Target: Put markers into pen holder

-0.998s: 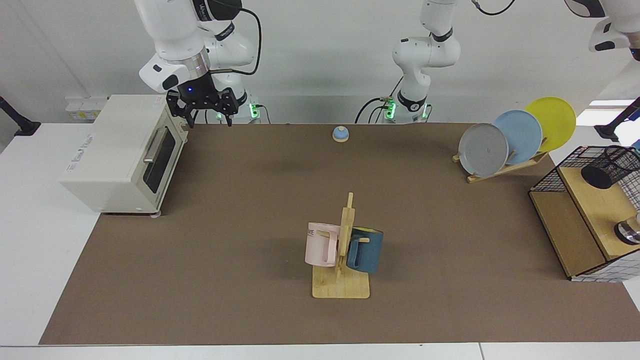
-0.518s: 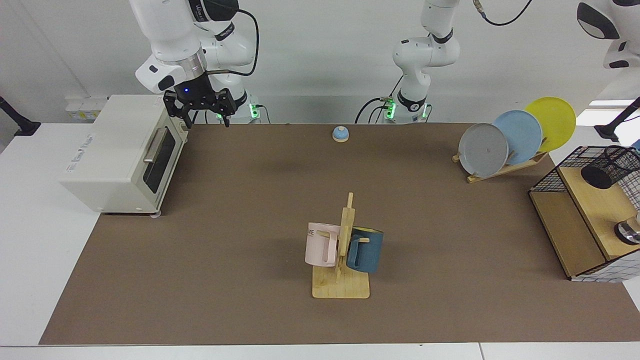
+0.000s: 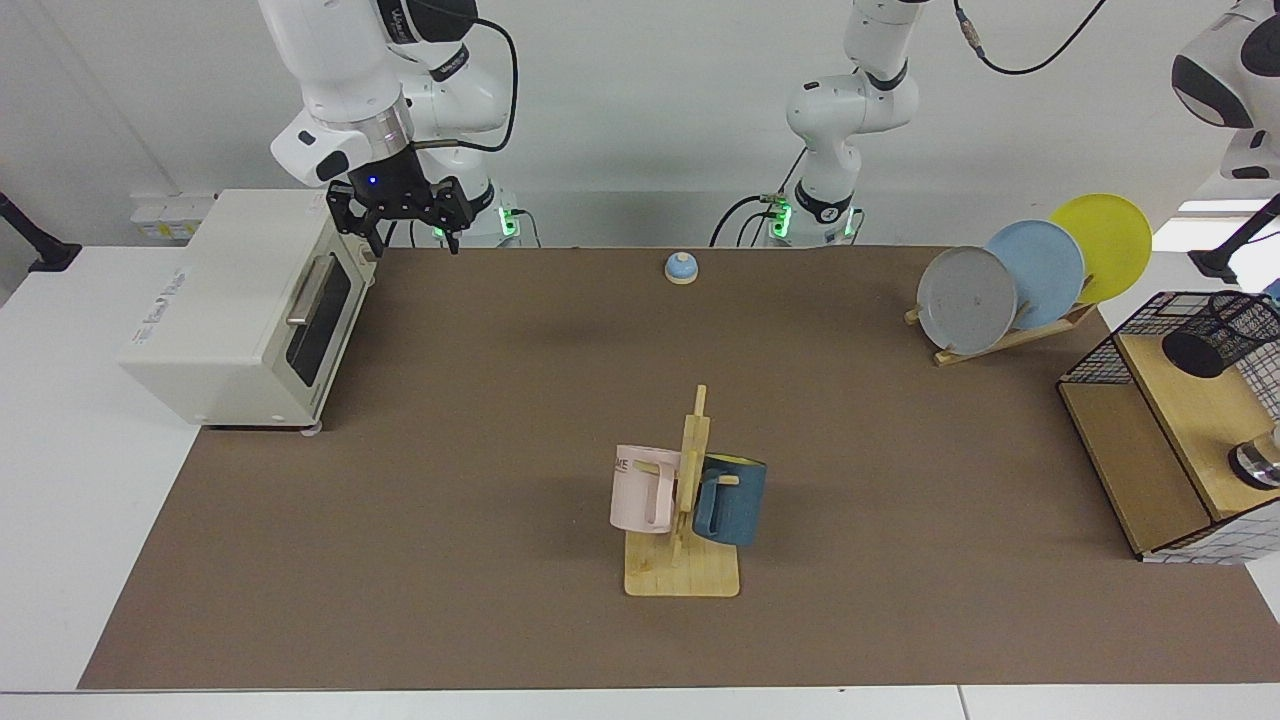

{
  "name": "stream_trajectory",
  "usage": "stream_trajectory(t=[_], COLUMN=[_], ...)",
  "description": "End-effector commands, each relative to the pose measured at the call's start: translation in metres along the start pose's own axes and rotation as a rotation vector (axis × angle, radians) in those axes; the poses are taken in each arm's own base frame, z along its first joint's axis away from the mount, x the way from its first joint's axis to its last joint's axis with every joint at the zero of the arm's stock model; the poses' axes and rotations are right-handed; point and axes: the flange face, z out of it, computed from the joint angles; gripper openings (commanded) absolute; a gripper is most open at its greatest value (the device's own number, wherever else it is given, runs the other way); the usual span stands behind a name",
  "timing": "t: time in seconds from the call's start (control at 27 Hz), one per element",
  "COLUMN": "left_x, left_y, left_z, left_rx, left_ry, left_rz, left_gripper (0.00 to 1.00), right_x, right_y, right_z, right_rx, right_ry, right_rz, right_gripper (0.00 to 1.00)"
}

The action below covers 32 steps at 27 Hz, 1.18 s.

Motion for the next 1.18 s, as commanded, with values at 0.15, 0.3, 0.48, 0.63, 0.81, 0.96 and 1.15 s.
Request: stream_trajectory(t=[0.15, 0.3, 0.48, 0.63, 0.81, 0.96, 1.15], left_x=[0.022, 0.033, 0.042, 0.048, 0.052, 0.055, 0.064], left_y=[0.003, 0.008, 0.014, 0.017, 0.017, 0.016, 0.013], left_z=[0.023, 0.024, 0.03, 0.029, 0.032, 0.036, 0.055], left_rx=[-0.02, -0.029, -0.04, -0.038, -0.033, -0.021, -0.012], left_ry=[0.046, 0.062, 0.076, 0.094, 0.099, 0.1, 0.103], left_rz=[0.037, 0.052, 0.066, 0.071, 0.073, 0.077, 0.088], left_gripper=[0.0, 0.0, 0.0, 0.0, 0.0, 0.0, 0.0], right_x=[-0.002, -0.002, -0.002, -0.002, -0.002, -0.002, -0.002], right_y=[0.002, 0.003, 0.003, 0.003, 0.002, 0.002, 0.003], right_z=[0.001, 0.001, 0.001, 0.001, 0.001, 0.001, 0.001], right_rx=[0.018, 0.018, 0.018, 0.018, 0.018, 0.018, 0.018], right_ry=[0.019, 0.019, 0.019, 0.017, 0.019, 0.017, 0.019], right_rz=[-0.008, -0.007, -0.007, -0.007, -0.008, -0.008, -0.007], right_gripper=[1.0, 1.0, 1.0, 1.0, 1.0, 1.0, 1.0])
